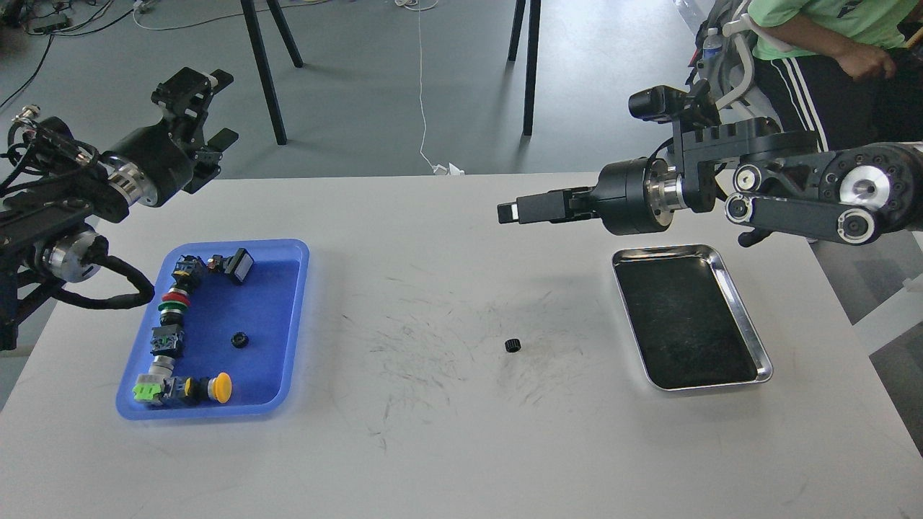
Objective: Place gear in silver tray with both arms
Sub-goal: 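Move the right gripper down to the black gear on the table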
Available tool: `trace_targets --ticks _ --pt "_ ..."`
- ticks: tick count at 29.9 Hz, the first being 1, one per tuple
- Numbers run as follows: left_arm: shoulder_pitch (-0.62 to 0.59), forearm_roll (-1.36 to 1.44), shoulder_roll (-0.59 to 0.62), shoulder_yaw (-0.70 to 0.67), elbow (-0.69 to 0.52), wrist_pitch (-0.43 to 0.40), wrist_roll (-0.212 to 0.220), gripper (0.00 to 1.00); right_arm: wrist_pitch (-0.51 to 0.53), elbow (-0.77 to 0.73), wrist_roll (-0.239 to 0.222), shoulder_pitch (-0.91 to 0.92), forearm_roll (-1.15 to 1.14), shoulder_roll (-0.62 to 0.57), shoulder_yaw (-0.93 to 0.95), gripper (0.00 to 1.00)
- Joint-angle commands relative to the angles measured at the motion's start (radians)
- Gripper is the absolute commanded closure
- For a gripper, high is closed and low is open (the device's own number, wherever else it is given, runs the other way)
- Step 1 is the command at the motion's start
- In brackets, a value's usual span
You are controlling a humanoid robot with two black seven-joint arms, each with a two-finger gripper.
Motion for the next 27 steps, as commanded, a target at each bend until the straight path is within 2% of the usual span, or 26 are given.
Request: trace_targets --ticks 1,5,17,27 --pt "0.001 0.001 0.000 0.001 0.016 0.015 0.000 0.02 0.020 0.005 0.022 0.023 -0.139 0.001 -0.001 0.02" --pt "0.003 0.001 0.000 0.000 0.019 0.007 0.000 0.02 0.046 0.005 0.044 0.032 -0.263 0.014 -0.004 0.02" --pt "0.005 0.001 0.003 0.000 0.019 0.015 0.000 0.02 0.046 -0.005 0.044 0.068 -0.576 0.214 -0.092 0.02" --pt "0.008 -0.010 -0.002 -0.009 0.019 0.013 0.000 0.02 0.039 -0.065 0.044 0.031 -0.615 0.314 -0.155 0.04"
